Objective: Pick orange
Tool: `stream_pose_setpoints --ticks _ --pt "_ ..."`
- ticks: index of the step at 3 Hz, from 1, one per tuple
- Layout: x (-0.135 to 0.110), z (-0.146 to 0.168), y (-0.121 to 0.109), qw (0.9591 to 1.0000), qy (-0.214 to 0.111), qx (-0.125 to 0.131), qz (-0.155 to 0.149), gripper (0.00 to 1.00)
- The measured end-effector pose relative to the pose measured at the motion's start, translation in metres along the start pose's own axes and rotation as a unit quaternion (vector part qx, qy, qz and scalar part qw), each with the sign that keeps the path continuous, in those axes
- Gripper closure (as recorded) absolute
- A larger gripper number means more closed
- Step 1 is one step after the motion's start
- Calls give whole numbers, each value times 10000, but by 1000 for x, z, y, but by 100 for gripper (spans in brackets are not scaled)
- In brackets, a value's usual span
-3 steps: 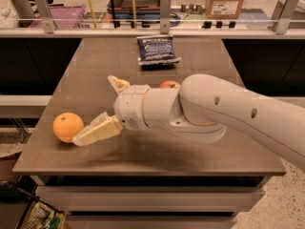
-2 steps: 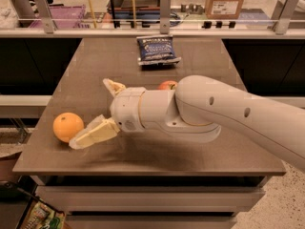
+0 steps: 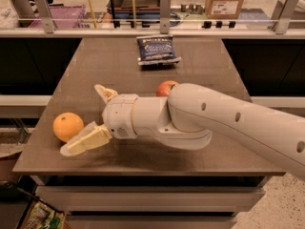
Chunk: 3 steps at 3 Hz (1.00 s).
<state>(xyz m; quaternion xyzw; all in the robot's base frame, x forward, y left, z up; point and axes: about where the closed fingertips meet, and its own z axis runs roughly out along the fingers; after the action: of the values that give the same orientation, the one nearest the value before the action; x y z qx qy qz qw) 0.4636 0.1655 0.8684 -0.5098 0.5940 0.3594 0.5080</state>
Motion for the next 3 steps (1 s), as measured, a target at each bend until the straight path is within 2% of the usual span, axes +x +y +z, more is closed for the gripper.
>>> stream_pose_setpoints --ticks 1,2,3 --pt "-5 8 -1 9999 -59 -85 -46 0" --pt "-14 31 -5 9990 -125 -399 -166 0" --pt "-14 32 -4 9990 -127 -406 -165 0"
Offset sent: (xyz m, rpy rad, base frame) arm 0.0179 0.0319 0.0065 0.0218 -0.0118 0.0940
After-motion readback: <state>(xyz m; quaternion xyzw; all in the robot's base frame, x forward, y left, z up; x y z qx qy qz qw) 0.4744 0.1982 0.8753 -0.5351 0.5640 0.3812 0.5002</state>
